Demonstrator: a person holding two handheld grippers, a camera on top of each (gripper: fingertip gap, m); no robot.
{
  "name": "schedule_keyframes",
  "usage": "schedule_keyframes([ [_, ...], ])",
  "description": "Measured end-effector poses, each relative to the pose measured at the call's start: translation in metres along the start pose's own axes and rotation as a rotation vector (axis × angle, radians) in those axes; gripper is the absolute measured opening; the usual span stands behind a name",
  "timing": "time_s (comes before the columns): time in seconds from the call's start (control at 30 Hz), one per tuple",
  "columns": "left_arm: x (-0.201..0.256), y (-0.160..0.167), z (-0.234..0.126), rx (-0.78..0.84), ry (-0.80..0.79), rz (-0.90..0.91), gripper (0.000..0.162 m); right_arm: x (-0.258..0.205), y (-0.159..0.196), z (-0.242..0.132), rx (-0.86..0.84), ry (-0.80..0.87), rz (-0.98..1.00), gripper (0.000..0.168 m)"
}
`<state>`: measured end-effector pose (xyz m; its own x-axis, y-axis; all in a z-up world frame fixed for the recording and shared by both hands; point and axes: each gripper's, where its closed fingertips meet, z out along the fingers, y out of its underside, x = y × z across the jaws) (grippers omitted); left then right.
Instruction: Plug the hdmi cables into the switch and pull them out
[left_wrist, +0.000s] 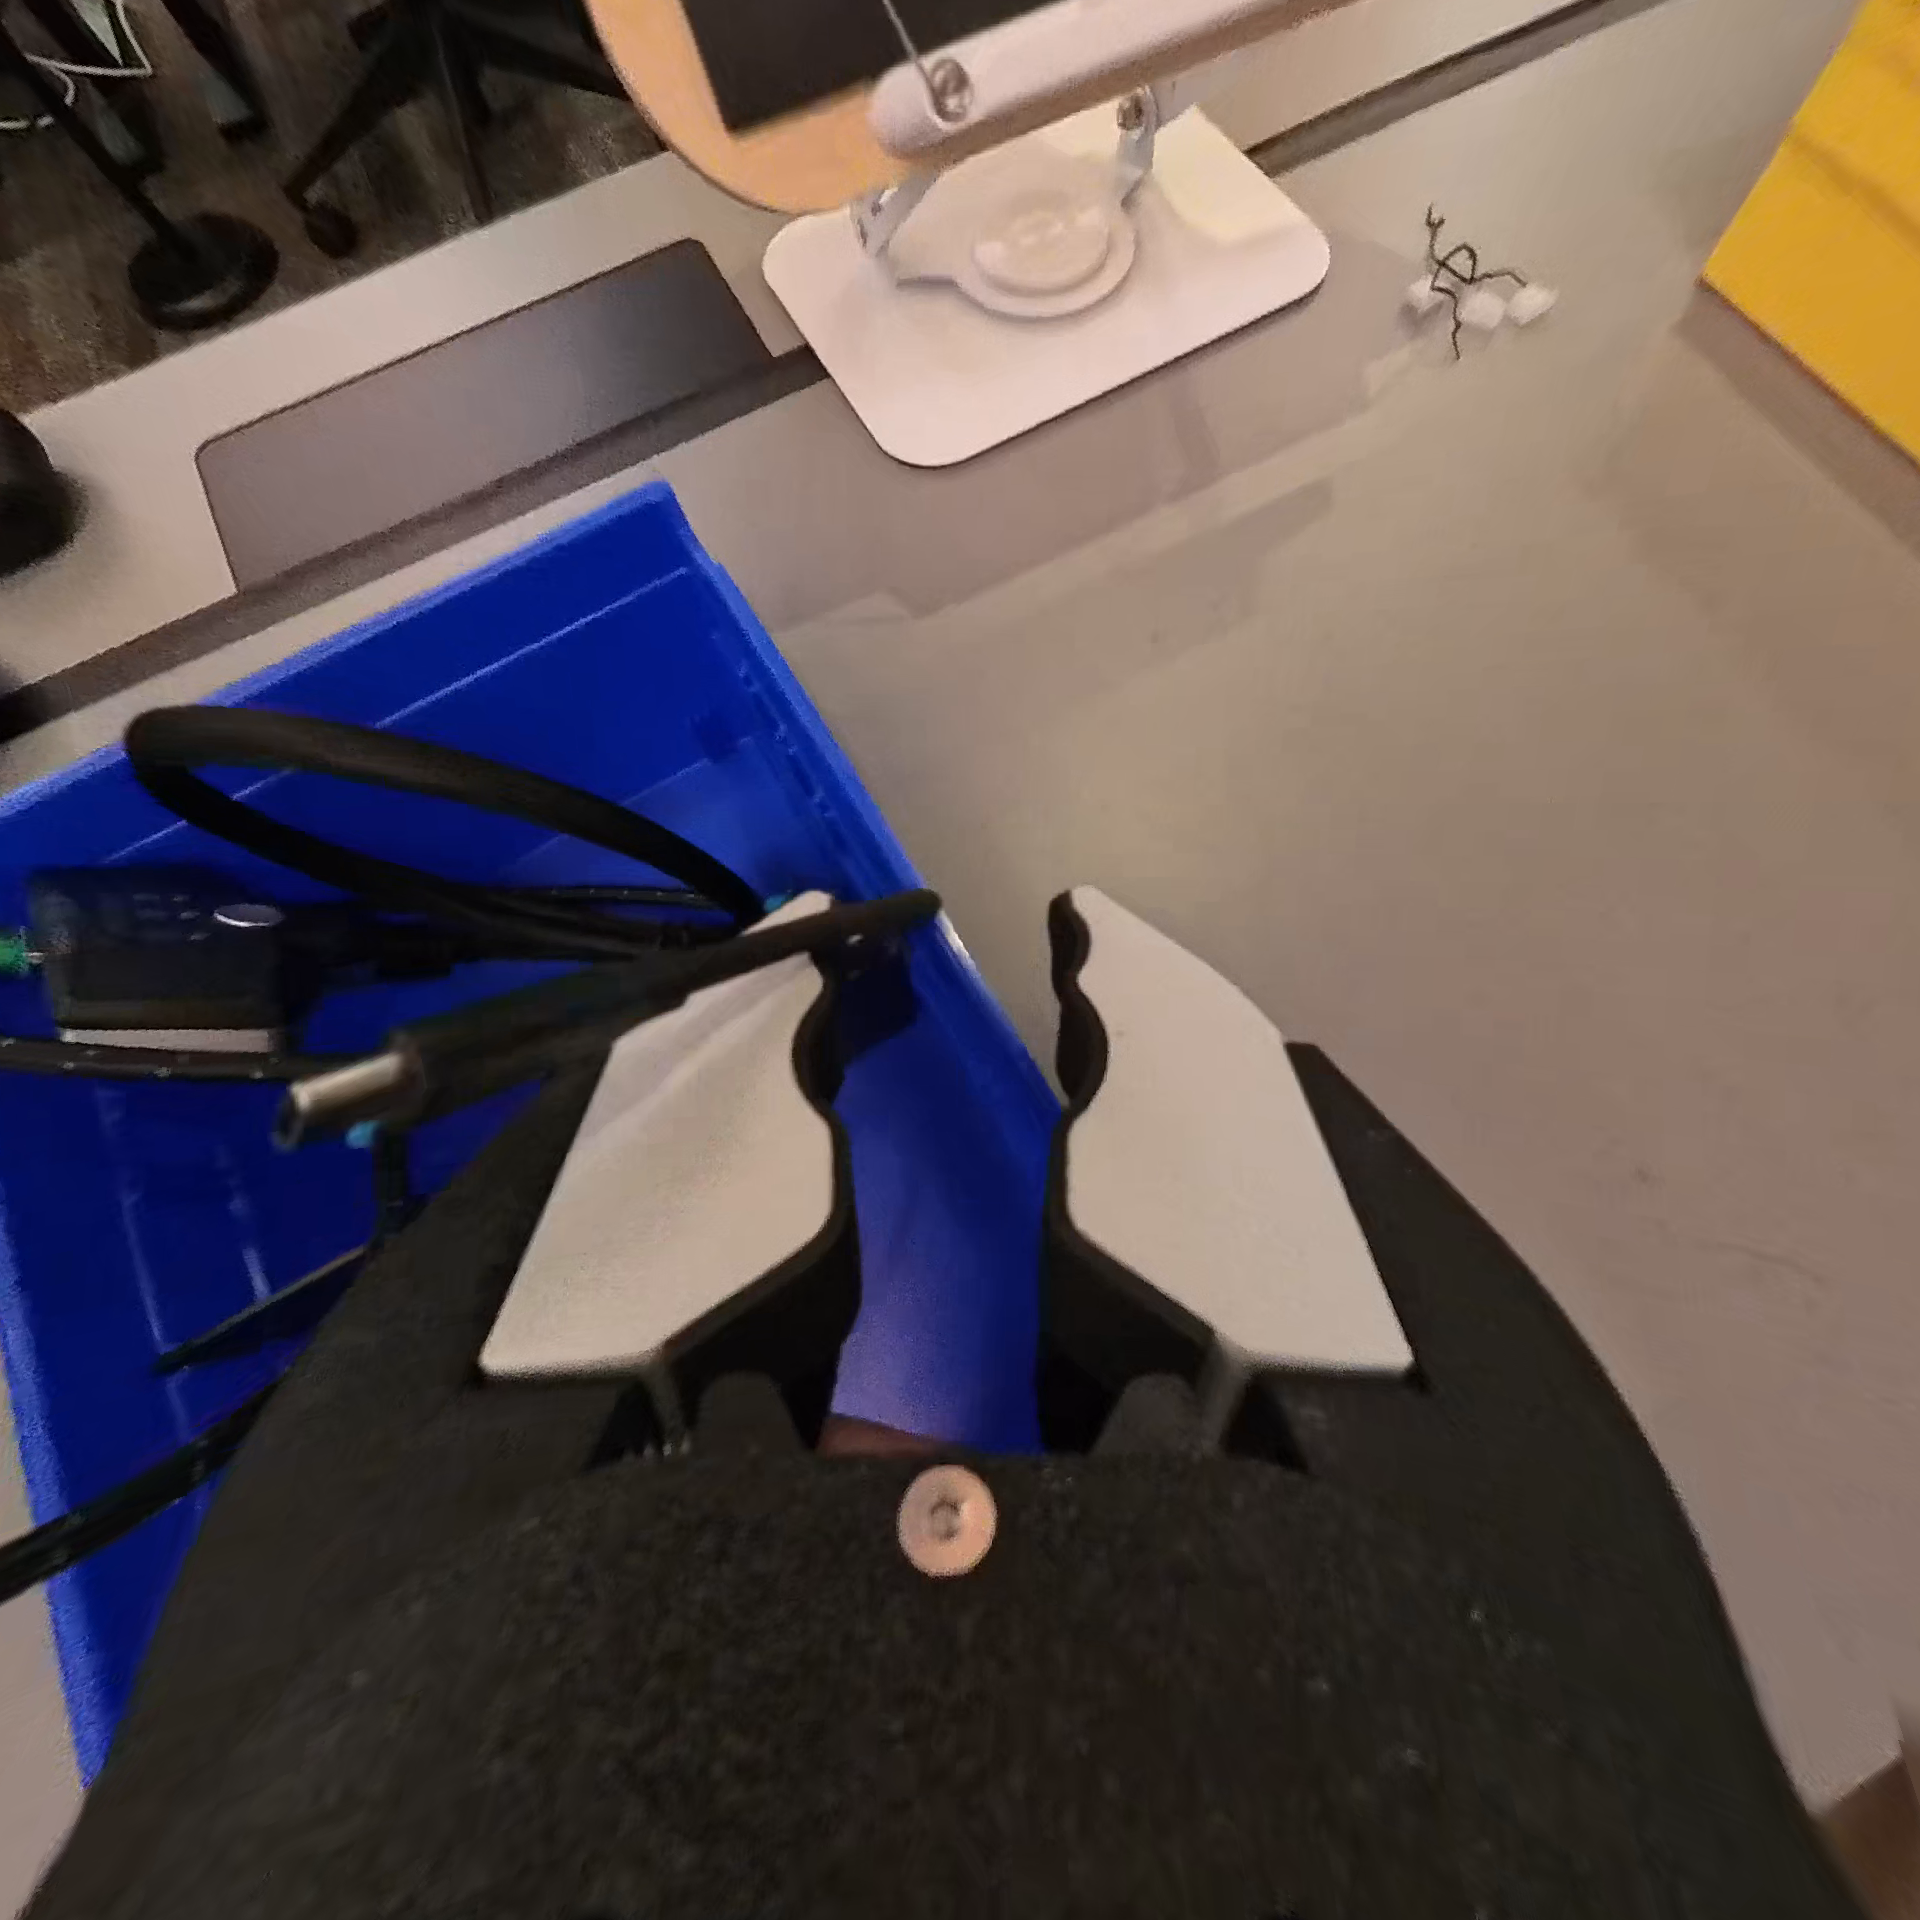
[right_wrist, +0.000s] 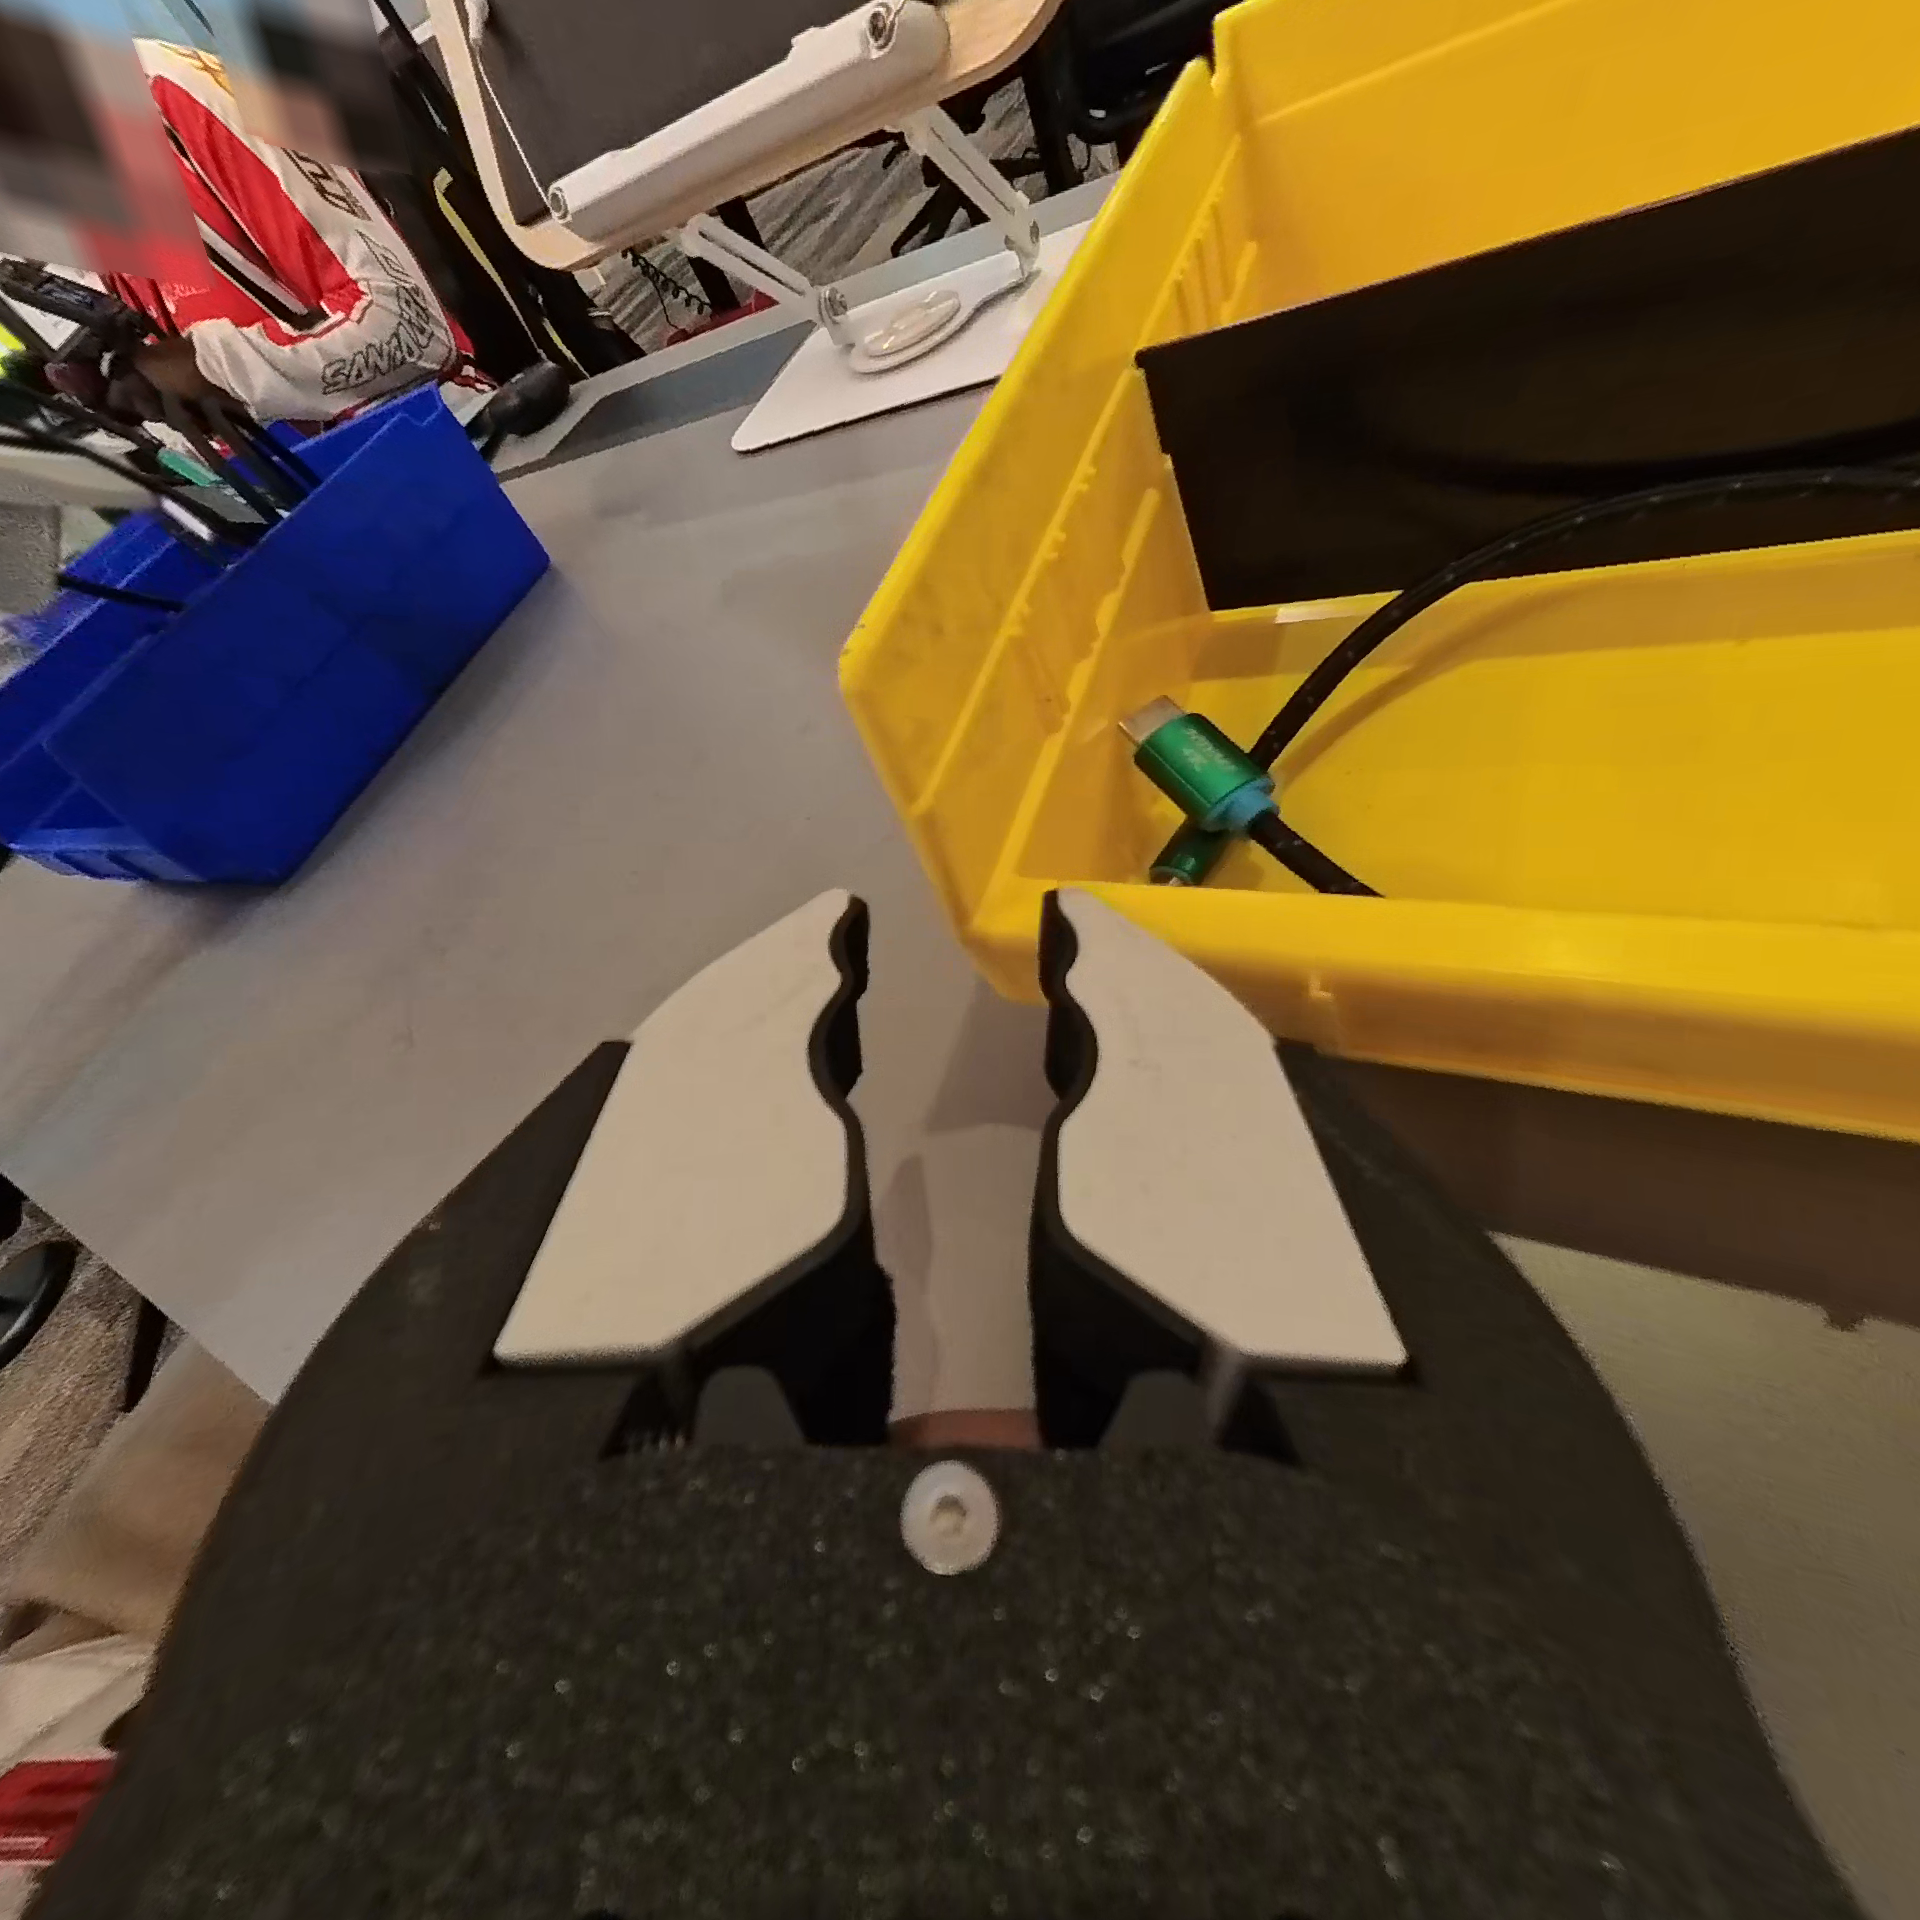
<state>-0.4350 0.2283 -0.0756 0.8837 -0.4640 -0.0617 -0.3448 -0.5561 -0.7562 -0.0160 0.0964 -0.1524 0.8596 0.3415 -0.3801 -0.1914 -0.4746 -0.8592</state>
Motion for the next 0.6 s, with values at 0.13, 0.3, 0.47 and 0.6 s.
schedule_keyframes([
  [0.13,-0.013,-0.012,-0.001,0.038,-0.052,-0.001,0.005,-0.005,0.002,0.001,-0.012,-0.012,-0.008,0.031],
  [0.3,-0.023,-0.045,-0.036,0.177,-0.069,-0.003,0.005,-0.005,-0.001,-0.002,0.0,0.009,-0.035,0.031],
  [0.47,-0.032,-0.089,-0.089,0.32,-0.151,0.046,0.005,-0.012,-0.003,-0.002,0.013,0.022,-0.108,0.031],
  [0.6,-0.033,-0.13,-0.139,0.444,-0.22,0.116,0.004,-0.024,-0.002,0.001,0.018,0.033,-0.222,0.031],
])
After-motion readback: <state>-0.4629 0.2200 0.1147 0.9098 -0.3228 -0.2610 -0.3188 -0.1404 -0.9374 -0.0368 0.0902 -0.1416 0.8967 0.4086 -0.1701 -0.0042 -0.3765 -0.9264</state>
